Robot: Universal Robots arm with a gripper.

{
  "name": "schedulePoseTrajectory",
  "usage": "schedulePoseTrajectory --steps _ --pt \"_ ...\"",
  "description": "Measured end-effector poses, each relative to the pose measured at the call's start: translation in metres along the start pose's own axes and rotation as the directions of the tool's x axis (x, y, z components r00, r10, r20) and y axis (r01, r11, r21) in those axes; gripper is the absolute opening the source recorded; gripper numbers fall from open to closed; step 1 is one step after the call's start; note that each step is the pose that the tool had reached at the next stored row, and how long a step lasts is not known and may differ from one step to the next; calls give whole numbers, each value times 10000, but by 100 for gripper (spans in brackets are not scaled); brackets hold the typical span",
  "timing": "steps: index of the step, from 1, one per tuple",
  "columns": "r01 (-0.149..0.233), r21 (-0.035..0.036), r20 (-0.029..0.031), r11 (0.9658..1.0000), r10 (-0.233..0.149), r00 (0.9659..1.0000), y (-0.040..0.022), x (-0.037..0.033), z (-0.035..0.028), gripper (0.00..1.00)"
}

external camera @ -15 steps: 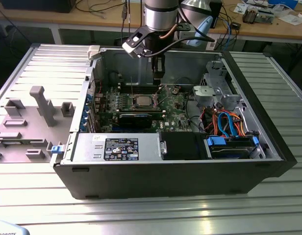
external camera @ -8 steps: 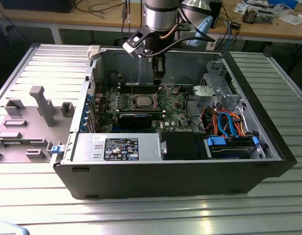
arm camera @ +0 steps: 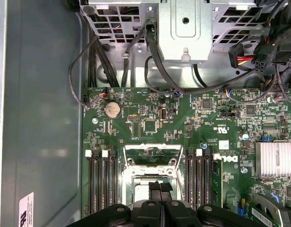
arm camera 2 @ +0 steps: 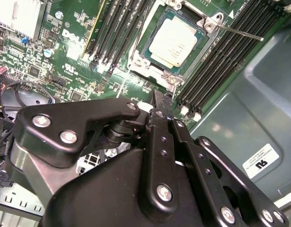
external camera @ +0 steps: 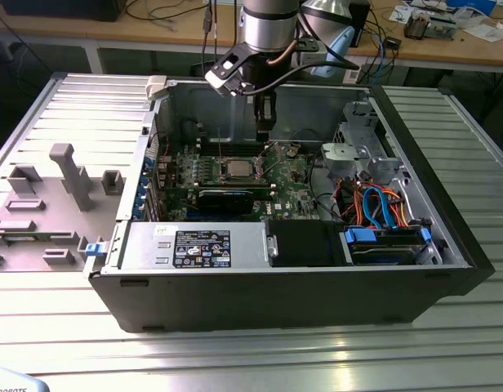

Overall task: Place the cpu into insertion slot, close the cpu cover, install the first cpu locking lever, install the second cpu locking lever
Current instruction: 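Close the cpu cover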

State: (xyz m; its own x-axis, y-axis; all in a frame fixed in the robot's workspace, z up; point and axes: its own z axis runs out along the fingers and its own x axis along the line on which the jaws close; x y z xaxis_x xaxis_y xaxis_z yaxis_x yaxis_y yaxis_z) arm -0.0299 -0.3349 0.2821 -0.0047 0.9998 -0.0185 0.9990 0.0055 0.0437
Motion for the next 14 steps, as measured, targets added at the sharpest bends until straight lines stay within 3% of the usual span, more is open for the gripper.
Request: schedulePoseTrajectory --steps 9,14 --pt "1 0 0 10000 -1 10000 28 0 1 11" --pt "1 1 1 10000 -1 10000 83 -1 4 11"
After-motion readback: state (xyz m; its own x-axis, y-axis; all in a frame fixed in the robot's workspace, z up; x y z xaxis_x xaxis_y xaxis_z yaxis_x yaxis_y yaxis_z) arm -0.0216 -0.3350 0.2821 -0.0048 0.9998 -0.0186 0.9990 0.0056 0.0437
